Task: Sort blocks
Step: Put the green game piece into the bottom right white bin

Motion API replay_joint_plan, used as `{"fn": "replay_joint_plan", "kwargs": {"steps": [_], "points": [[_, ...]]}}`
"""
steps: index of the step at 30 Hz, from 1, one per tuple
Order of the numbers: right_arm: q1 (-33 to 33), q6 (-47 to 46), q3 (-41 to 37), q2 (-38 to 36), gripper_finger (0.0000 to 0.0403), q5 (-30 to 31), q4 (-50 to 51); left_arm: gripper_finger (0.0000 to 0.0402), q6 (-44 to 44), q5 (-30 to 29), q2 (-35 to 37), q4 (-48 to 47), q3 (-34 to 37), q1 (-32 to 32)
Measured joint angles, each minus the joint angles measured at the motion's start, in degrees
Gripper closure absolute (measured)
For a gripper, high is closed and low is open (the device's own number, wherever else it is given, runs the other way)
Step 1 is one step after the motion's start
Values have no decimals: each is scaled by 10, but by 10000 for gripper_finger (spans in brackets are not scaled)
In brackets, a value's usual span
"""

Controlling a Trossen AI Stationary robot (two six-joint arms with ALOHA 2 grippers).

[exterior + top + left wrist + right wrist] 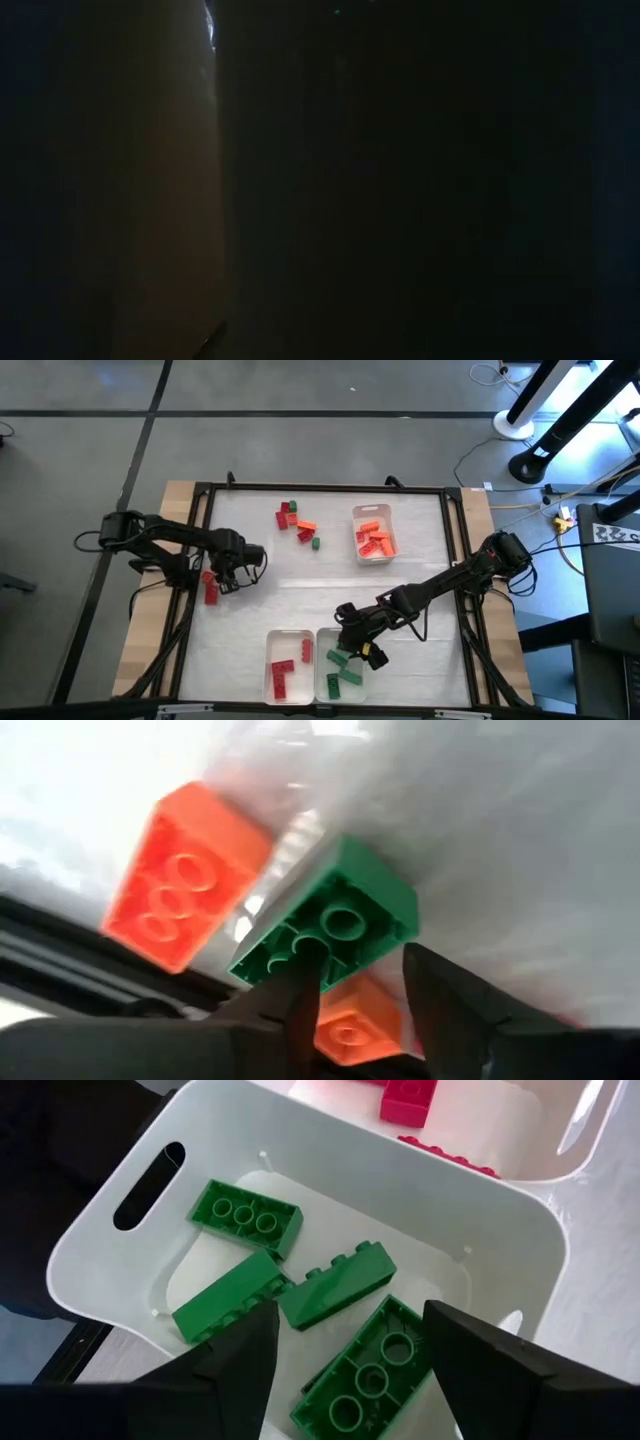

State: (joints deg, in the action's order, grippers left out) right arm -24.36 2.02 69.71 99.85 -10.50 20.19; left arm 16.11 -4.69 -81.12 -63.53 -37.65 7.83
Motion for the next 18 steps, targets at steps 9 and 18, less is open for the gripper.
{"fn": "replay_joint_plan", "kwargs": {"steps": [9,18], "points": [[0,0,0,0,155,7,2,316,2,96,0,55,-38,-4],[0,0,0,0,155,10,10,318,0,81,2,109,-42,-39]]}}
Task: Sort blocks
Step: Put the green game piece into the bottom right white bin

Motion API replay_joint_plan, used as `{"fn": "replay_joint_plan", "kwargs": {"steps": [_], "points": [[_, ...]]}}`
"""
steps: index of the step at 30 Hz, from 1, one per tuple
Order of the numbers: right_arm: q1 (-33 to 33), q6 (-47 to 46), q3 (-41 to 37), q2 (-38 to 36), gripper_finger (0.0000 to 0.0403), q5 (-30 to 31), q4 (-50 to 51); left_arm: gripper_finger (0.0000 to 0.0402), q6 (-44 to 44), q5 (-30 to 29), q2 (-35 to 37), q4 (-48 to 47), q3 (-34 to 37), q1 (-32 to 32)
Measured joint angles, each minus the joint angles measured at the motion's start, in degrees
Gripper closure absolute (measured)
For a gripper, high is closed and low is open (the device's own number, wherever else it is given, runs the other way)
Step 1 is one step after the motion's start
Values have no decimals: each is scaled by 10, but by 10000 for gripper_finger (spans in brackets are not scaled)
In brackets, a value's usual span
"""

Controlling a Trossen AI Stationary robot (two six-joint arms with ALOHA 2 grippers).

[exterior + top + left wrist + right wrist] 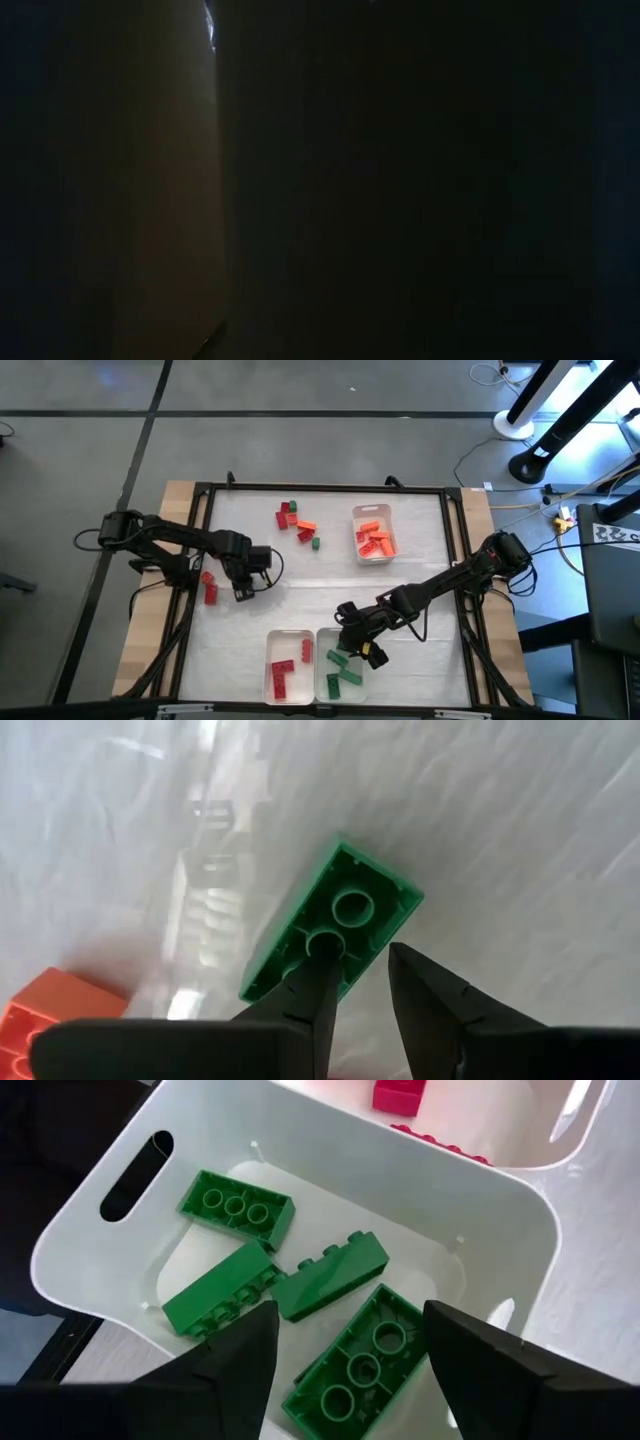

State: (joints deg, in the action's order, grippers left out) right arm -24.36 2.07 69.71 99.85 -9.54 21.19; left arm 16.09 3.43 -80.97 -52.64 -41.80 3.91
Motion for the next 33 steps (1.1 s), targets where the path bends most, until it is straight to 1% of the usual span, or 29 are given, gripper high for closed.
{"fn": "replay_joint_plan", "kwargs": {"steps": [6,12,19,21,28,33], "points": [[0,0,0,0,155,0,0,318,-13,-33,0,-1,0,-25],[0,0,0,0,155,0,0,318,-16,-39,-2,-8,-7,-41],[0,0,0,0,155,0,0,315,-55,-41,-3,-8,-36,-47],[0,0,0,0,155,0,0,304,-55,-43,-3,-7,-43,-47],[0,0,0,0,155,1,0,244,-76,-45,-2,-8,-57,-47],[0,0,0,0,155,1,0,211,-86,-71,-2,-8,-51,-47]]}}
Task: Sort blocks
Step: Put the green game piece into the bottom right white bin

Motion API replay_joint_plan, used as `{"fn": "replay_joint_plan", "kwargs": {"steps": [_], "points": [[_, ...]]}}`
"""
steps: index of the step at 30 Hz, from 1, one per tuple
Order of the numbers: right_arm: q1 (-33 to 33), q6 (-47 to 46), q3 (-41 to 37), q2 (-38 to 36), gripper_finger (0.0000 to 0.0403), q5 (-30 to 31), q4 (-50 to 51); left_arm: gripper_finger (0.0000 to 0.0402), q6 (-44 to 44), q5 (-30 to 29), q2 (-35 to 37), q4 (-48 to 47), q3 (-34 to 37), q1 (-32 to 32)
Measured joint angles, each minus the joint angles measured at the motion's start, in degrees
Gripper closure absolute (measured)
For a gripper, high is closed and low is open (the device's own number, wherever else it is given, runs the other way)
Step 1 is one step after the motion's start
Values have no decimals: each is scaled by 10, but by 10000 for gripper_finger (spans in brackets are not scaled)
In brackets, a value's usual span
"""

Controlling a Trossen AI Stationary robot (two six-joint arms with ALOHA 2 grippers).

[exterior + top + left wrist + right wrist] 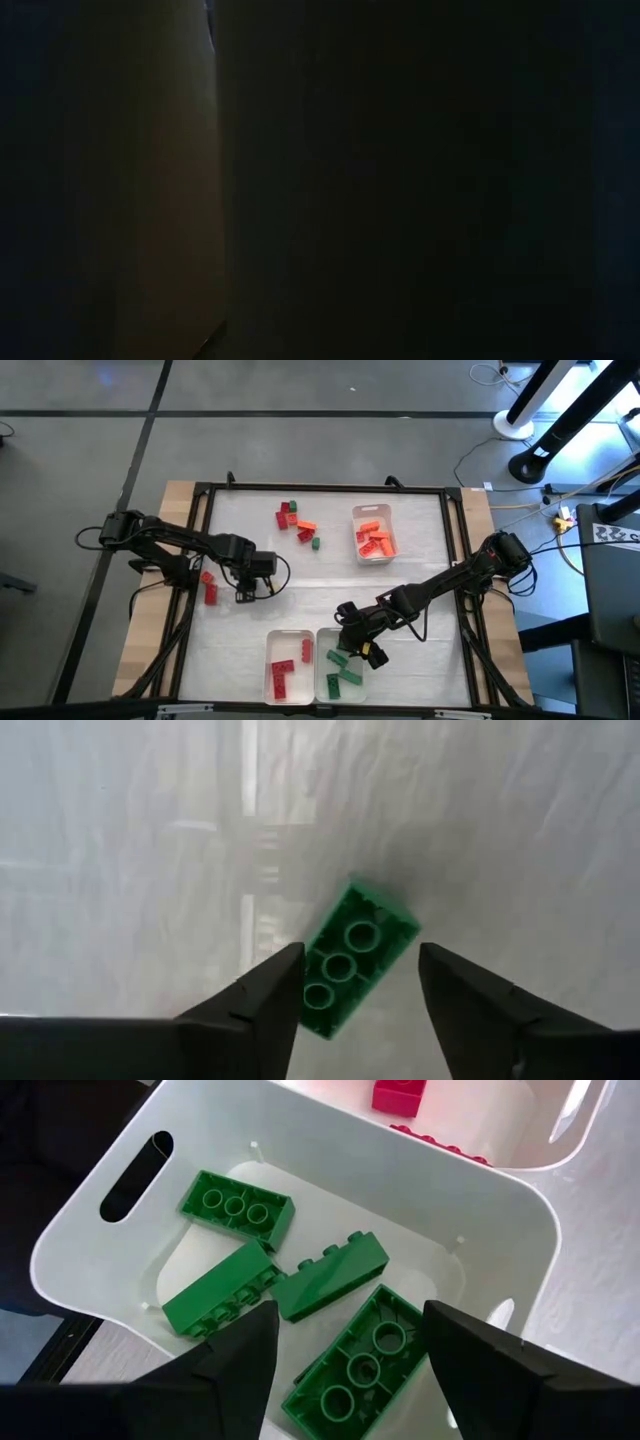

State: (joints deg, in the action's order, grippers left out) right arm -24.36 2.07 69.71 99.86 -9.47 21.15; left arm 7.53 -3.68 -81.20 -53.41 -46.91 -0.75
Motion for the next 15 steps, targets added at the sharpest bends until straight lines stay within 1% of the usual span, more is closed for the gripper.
{"fn": "replay_joint_plan", "kwargs": {"steps": [7,12,15], "points": [[0,0,0,0,155,0,0,183,-35,-6,-8,7,25,0],[0,0,0,0,155,0,0,180,-65,-7,-18,34,48,0],[0,0,0,0,155,0,-1,180,-66,-23,-30,46,53,0]]}}
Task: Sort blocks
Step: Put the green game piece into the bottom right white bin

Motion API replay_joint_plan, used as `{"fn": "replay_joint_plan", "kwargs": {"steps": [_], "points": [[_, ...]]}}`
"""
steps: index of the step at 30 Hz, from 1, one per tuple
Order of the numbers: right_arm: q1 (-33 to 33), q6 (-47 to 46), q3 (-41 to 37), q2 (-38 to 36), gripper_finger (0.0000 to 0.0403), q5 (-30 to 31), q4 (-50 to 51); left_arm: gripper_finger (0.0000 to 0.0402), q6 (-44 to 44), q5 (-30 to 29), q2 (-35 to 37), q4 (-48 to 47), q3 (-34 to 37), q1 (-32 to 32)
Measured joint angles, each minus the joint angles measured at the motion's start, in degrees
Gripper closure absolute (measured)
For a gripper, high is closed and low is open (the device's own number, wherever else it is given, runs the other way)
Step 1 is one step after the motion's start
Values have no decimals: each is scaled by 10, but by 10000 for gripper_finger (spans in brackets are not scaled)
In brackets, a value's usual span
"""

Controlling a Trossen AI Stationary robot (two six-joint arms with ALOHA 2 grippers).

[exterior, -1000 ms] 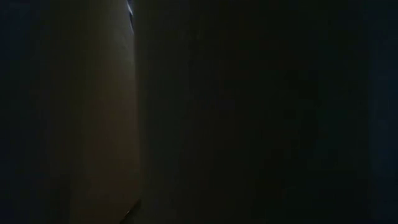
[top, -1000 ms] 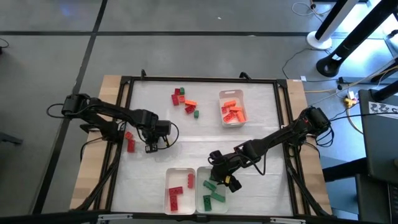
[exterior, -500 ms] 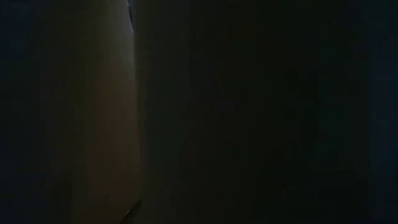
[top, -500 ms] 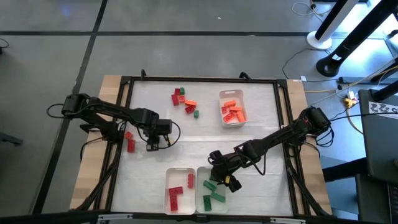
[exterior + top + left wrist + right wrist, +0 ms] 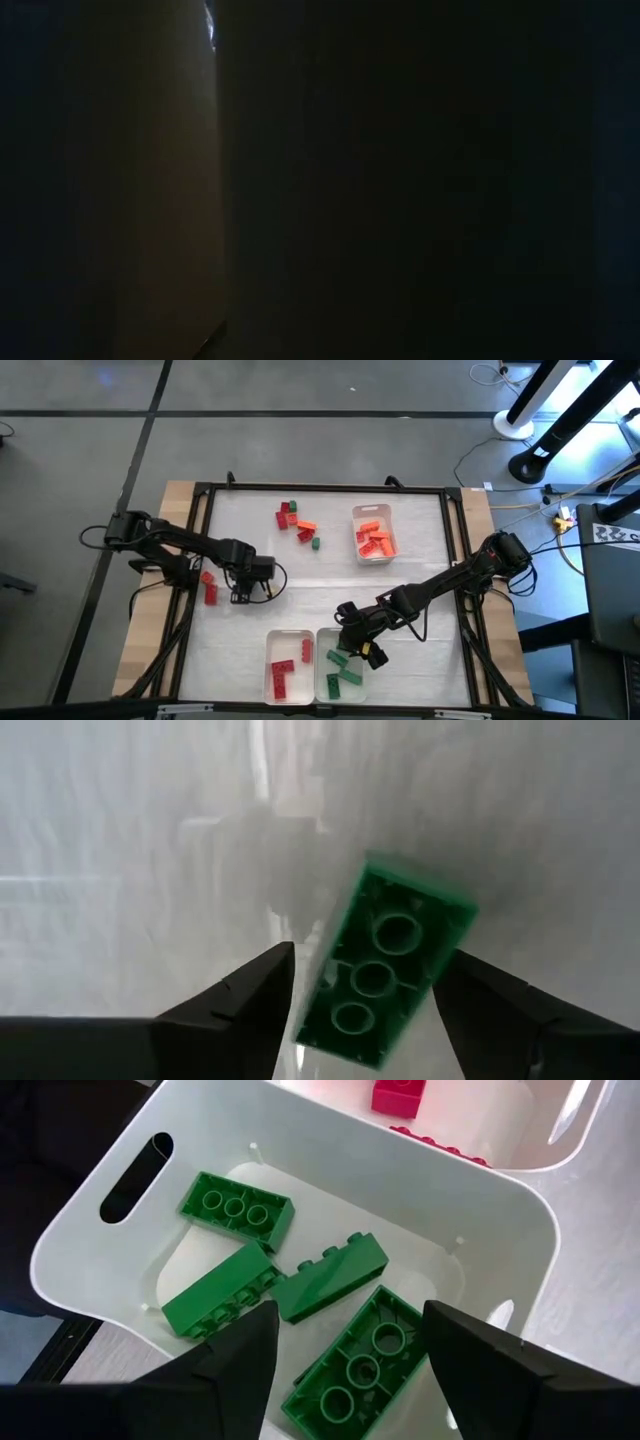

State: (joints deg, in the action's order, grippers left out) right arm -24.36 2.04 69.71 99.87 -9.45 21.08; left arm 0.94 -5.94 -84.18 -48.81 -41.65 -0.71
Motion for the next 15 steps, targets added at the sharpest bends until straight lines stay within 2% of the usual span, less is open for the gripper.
{"fn": "replay_joint_plan", "kwargs": {"steps": [4,9,12,15], "points": [[0,0,0,0,155,0,1,199,9,-16,-15,0,0,0],[0,7,0,-17,155,0,6,273,37,-6,-15,-1,-4,0],[0,30,0,-36,155,19,22,279,64,17,-12,4,-16,1],[0,56,0,-55,155,73,51,279,79,46,-9,3,-34,0]]}}
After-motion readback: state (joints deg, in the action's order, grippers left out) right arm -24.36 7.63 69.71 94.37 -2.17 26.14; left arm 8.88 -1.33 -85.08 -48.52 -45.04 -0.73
